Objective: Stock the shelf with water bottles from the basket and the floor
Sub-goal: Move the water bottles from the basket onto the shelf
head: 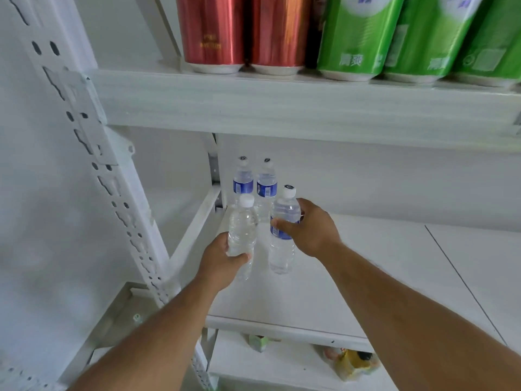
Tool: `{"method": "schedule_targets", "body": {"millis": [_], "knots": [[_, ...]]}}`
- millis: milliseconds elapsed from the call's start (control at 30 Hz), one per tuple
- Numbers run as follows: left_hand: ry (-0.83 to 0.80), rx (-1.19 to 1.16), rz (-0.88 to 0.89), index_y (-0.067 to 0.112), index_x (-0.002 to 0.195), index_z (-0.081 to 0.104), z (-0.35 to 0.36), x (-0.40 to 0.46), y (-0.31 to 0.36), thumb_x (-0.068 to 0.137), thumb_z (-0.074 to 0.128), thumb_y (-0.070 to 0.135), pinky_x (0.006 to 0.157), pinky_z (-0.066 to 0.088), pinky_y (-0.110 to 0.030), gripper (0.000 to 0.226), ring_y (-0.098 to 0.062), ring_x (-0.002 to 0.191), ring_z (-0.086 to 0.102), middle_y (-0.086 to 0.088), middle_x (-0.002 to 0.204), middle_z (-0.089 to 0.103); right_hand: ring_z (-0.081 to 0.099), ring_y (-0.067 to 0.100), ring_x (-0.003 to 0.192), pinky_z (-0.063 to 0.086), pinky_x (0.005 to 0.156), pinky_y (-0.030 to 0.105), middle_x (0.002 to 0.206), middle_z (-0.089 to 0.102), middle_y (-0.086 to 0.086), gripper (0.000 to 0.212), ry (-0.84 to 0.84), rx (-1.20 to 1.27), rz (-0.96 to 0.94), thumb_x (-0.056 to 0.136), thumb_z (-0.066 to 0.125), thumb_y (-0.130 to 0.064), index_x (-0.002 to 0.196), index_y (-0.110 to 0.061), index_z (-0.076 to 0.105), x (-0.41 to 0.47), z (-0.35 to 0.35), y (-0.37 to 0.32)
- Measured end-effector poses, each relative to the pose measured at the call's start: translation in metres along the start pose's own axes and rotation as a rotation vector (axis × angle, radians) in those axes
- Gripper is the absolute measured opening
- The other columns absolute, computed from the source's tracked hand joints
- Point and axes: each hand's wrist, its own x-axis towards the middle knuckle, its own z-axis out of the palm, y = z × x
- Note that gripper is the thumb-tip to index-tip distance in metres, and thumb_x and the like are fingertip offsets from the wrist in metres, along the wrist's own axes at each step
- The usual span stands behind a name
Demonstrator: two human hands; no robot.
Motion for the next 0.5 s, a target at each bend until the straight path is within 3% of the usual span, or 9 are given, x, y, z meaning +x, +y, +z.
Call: {"method": "schedule_targets", "body": {"millis": [167,333,500], "knots": [[0.036,-0.035,0.006,0.036,0.102,0.063,0.01,0.051,-0.013,0.071,0.081,0.024,0.079,0.049,-0.024,0.039,-0.001,0.094,0.065,0.016,0.099,0.071,0.062,0.001,0.076,0.049,0.062,0.025,0.084,0.067,-0.02,0.034,-0.013,0.008,-0.005,0.07,0.075,-0.053,0.097,-0.036,0.063,0.049,0.021,0.015],[0.049,-0.057,0.015,0.038,0.1,0.063,0.016,0.092,-0.018,0.073,0.081,0.022,0.074,0.046,-0.02,0.036,0.004,0.092,0.063,0.018,0.098,0.07,0.063,0.005,0.081,0.052,0.067,0.027,0.089,0.067,-0.017,0.04,-0.007,-0.003,-0.013,0.069,0.076,-0.053,0.101,-0.033,0.063,0.089,0.039,0.022],[0.054,-0.054,0.028,0.027,0.11,0.064,0.019,0.122,-0.017,0.074,0.079,0.019,0.072,0.046,-0.02,0.04,-0.003,0.092,0.065,0.013,0.1,0.07,0.063,0.01,0.083,0.053,0.069,0.03,0.091,0.067,-0.013,0.041,0.005,-0.014,-0.021,0.071,0.075,-0.053,0.102,-0.028,0.062,0.118,0.051,0.02]]}}
